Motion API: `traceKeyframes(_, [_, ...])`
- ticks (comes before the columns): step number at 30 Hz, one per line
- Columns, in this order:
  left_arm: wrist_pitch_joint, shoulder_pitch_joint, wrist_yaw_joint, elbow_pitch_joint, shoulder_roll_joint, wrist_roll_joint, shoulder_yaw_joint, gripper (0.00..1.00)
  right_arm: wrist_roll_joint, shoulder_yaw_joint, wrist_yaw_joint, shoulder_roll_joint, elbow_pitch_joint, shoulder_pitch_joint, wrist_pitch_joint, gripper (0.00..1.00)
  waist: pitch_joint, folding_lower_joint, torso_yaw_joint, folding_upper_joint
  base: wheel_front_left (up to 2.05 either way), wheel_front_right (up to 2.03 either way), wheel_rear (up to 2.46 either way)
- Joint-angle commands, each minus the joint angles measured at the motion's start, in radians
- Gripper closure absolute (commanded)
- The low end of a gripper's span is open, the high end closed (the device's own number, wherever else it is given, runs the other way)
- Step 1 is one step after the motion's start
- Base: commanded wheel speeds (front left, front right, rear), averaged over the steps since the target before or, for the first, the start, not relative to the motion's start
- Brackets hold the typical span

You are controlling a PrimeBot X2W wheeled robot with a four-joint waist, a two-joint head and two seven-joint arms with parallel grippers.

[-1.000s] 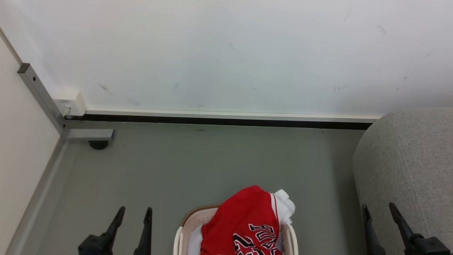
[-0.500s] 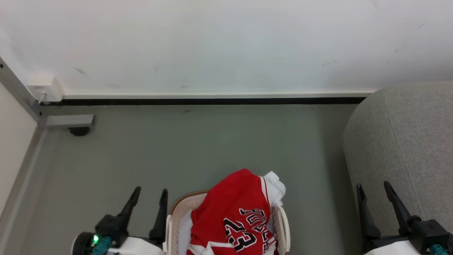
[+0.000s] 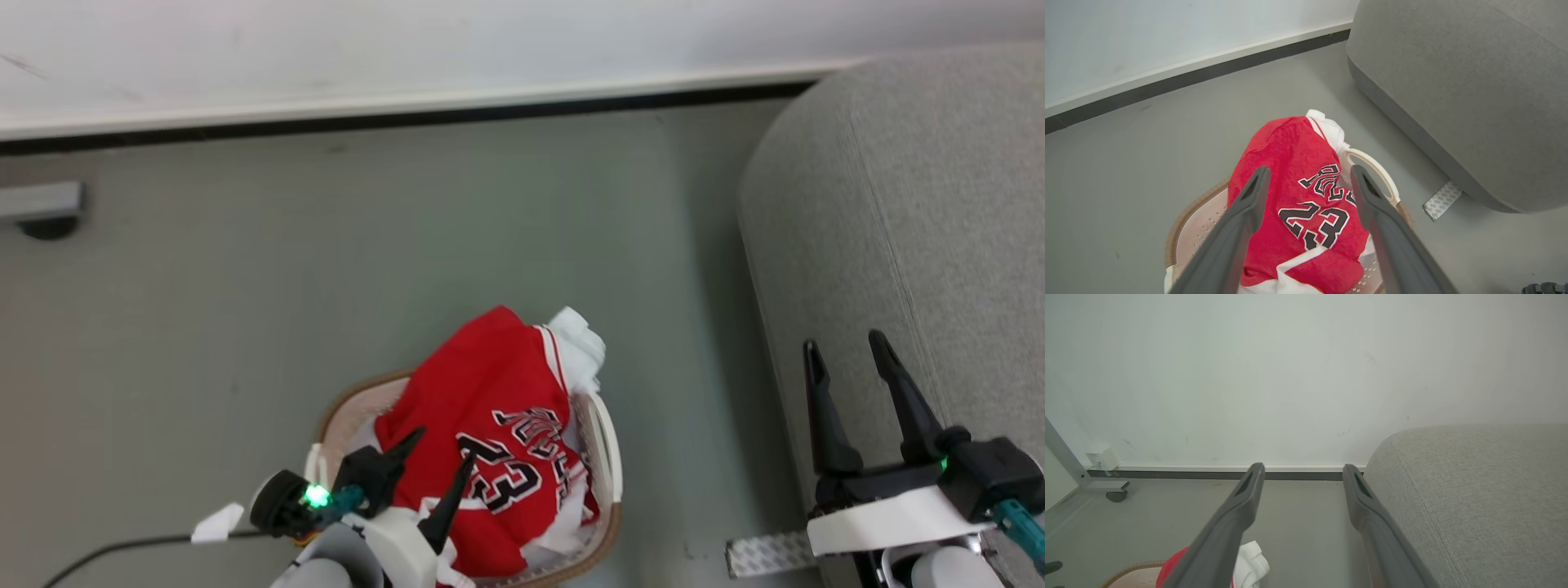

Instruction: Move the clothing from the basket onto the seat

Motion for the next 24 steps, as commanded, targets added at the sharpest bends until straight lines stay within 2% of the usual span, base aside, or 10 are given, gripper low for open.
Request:
traceKeyframes(1, [0.008,-0.024,0.002,0.025,0.013,-0.014,-0.018,0.00,0.006,0.002,-0.002,-0.004,-0.009,-0.021,0.000,0.00,0.057,-0.0002,-0.047,0.0000,0.00,0.00,0.00])
traceKeyframes(11, [0.124,-0.161,0.002,0.206,0.100,-0.157,-0.247,0.00,0.042,0.028,-0.002,-0.004,-0.072,-0.073,0.000,0.00,0.185,-0.0002,-0.127,0.0000,0.00,0.00,0.00])
traceKeyframes(19, [0.195,-0.247,0.002,0.236,0.178,-0.279,-0.414,0.00,0.061,0.038,-0.002,-0.004,-0.099,-0.090,0.000,0.00,0.265,-0.0002,-0.155,0.0000,0.00,0.00,0.00])
traceKeyframes(24, [0.208,-0.304,0.002,0.240,0.226,-0.340,-0.484,0.00,0.069,0.052,-0.002,-0.004,-0.108,-0.102,0.000,0.00,0.308,-0.0002,-0.161,0.0000,0.00,0.00,0.00])
